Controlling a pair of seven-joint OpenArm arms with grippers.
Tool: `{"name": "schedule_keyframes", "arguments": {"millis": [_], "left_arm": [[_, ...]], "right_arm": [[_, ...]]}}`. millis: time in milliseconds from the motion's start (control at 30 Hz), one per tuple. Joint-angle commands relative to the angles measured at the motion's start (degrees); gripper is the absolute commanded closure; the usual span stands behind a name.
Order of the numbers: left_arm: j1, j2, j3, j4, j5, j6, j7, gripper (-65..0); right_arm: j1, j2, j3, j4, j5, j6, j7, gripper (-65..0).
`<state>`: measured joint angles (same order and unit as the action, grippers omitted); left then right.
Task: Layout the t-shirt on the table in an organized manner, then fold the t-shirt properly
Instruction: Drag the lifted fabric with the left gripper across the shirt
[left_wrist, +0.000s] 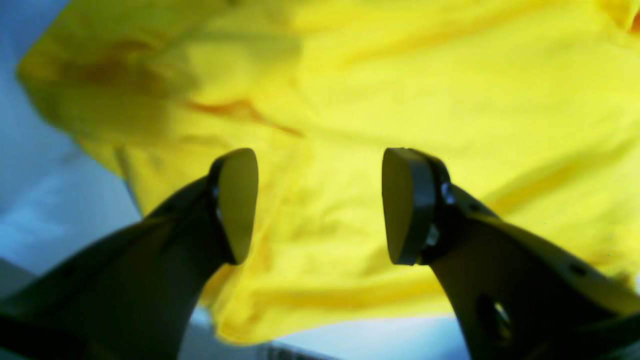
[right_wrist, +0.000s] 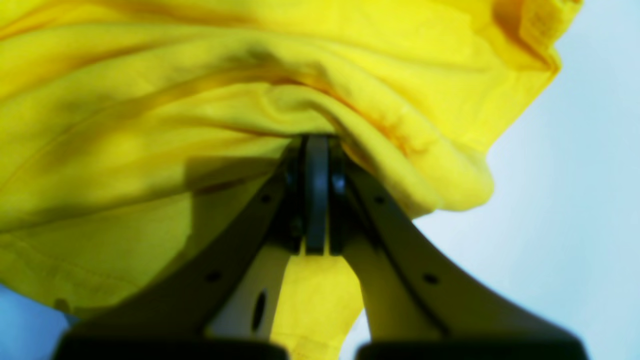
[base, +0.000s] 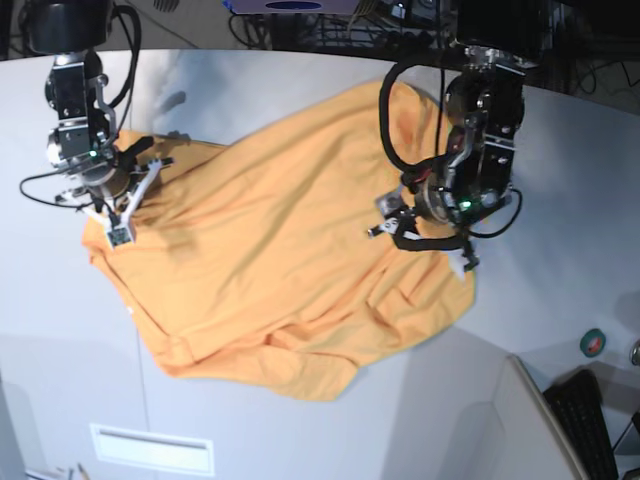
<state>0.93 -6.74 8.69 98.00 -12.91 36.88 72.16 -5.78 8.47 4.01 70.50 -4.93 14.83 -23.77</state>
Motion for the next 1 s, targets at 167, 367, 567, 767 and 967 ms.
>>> {"name": "schedule_keyframes", "arguments": {"millis": [167,367,567,767,967], "left_arm": [[-5.54,-2.53,12.98,-5.91,6.97,-0.44,1.29,-36.7],[-8.62,-4.55,20.54,-11.01,9.43,-0.44,4.72,-36.7],[-8.88,-7.81,21.86,-12.59,9.79,-0.44,4.81,-36.7],[-8.8,-9.04,21.95,-12.68,9.7,-0.53,4.63,-36.7],[-8.97,-7.89,21.95,-12.68,9.7,-0.53,4.63,-36.7]], "right_arm": [[-0.59,0.28,-0.1,-0.74,-0.39,0.6,-3.53,0.0],[-0.59,0.28,-0.1,-0.83,-0.39,0.6,-3.53,0.0],[-0.59,0.28,-0.1,-0.83,-0.48,0.6,-3.53,0.0],[-0.33,0.28,-0.1,-0.83,-0.48,0.6,-3.53,0.0],[-0.24,0.28,-0.1,-0.83,-0.48,0.6,-3.53,0.0]]}}
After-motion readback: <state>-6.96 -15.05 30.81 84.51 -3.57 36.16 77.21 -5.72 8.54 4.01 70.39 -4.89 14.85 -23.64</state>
